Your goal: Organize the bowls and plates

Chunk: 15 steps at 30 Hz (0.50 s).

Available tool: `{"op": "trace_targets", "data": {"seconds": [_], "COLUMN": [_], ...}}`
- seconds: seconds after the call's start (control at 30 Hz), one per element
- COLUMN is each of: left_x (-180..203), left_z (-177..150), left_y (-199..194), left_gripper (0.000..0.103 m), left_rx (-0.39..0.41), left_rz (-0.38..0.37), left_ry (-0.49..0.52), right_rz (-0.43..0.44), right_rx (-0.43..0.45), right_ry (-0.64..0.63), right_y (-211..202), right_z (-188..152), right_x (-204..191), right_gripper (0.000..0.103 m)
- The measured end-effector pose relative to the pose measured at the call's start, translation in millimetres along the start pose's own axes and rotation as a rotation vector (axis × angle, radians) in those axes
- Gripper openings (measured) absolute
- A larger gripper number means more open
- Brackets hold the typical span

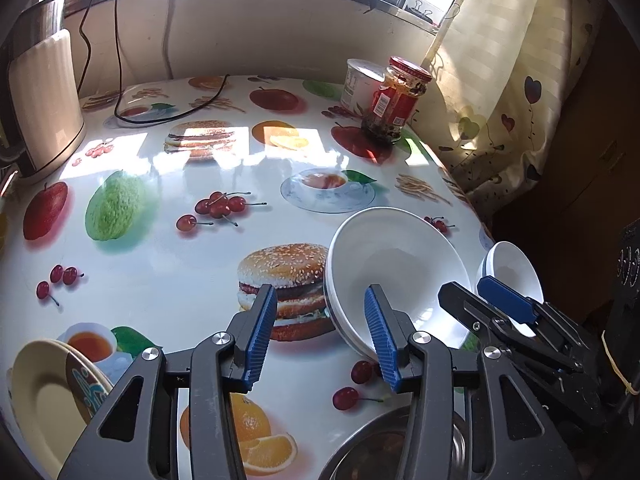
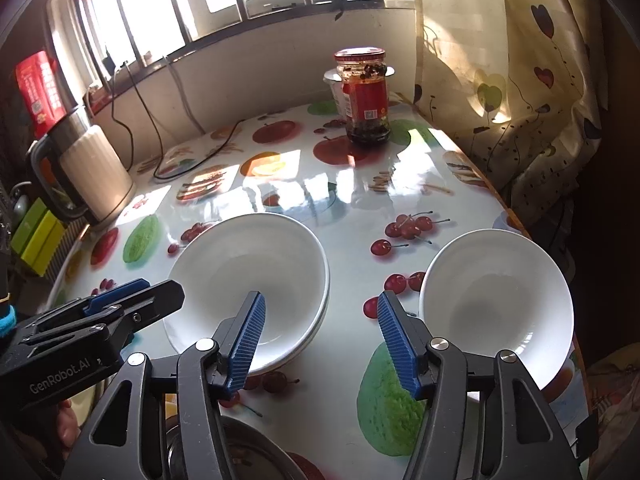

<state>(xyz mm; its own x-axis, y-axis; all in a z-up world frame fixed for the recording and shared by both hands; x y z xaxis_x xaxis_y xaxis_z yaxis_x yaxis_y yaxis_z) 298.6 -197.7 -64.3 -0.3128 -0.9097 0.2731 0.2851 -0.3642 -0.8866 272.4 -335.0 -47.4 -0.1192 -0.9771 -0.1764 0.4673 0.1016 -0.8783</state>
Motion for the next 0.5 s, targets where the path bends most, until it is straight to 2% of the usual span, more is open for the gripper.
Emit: {"op": "trace_targets", "data": {"seconds": [0.1, 0.2, 0.37, 0.5], "left_x": [0, 0, 5, 6], "left_z": [0, -1, 0, 0], "left_y": [3, 8, 10, 11], "left_gripper": [0.042, 0.034, 0.025, 0.021], "left_rx": [-0.002, -0.017, -0.019, -0.019], "left_rz": [0.004, 0.007, -0.007, -0.018], "left_ry": [0.004, 0.005, 0.017, 0.02], "right_rz": [0.003, 0.006, 0.01, 0.017], "right_rx": [-0.003, -0.01, -0.02, -0.022], "right_ry": [-0.001, -0.003, -0.006, -0.017], "right_y": [4, 7, 11, 12], "right_z": [2, 4, 3, 3], "right_x": [-1, -1, -3, -4], "right_gripper": [0.051, 0.045, 0.026, 0.021]}}
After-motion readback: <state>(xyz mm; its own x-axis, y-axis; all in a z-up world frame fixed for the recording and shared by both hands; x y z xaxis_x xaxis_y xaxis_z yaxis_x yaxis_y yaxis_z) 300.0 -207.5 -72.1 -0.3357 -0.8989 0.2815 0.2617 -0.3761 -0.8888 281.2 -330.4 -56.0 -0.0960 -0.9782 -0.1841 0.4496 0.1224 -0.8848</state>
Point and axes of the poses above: each gripper's, at about its wrist camera, not at the fingertips, and y roughly the way its jaws point, x to its right, z to its top, the point moved 10 cm from there along y, roughly the way its jaws point, and after that the axes turned 12 degrees about -x, right-handed, at the moved point
